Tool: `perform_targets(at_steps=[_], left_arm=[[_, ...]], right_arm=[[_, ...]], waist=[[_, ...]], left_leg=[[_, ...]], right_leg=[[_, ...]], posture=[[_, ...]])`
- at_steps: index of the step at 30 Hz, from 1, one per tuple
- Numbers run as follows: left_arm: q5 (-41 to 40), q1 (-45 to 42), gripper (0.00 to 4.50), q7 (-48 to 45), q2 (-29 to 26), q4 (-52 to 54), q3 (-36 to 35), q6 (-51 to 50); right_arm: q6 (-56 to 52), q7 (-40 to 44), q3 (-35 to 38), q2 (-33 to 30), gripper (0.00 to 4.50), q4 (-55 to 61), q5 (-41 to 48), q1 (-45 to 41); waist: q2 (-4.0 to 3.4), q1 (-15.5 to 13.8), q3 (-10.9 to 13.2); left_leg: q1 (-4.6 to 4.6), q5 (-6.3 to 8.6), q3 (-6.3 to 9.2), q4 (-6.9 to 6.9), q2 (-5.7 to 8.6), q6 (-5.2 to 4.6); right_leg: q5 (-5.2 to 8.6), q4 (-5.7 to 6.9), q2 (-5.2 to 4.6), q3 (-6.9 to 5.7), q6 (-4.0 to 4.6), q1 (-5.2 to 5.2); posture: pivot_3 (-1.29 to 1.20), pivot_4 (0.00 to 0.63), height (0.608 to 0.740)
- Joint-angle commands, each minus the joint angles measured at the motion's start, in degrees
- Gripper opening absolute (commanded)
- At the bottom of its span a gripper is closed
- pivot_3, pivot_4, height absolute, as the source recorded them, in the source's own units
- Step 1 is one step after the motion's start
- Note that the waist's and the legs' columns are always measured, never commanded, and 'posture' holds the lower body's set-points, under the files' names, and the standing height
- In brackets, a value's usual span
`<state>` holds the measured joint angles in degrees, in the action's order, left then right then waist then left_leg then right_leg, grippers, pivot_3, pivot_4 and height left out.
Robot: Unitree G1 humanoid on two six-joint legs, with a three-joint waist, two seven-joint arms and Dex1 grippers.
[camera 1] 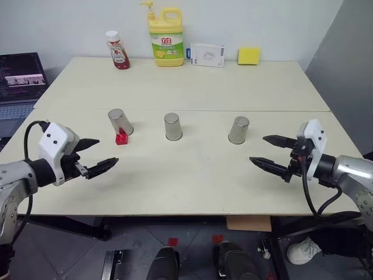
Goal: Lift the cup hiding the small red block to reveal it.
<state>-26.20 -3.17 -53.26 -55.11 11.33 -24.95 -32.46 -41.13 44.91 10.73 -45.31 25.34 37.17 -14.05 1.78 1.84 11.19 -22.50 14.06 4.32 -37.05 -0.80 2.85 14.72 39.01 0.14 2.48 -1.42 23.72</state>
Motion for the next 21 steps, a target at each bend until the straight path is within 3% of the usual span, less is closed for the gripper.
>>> perform_targets(at_steps=[1,21], left_arm=[[0.3,-1.5,4.48,0.1,-0.3,0.6,-0.8,2.6],[0.5,-1.8,4.48,1.1,-0.8,1.1,0.4,1.4]], right_arm=[[0.0,-0.2,2.0,-0.9,4.50,1.8,1.0,-1.1],[1.3,1.0,2.0,-1.3,4.50,1.9,0.6,1.1]], waist=[[0.00,0.0,0.0],[0.00,0.0,0.0]], left_leg=[[0.00,0.00,0.00,0.00,0.00,0.00],[-0.01,0.00,0.00,0.00,0.00,0.00]], right_leg=[[0.00,0.00,0.00,0.00,0.00,0.00],[0.00,-0.01,0.00,0.01,0.00,0.00]], posture=[[0.00,0.150,0.740],[0.00,0.150,0.740]])
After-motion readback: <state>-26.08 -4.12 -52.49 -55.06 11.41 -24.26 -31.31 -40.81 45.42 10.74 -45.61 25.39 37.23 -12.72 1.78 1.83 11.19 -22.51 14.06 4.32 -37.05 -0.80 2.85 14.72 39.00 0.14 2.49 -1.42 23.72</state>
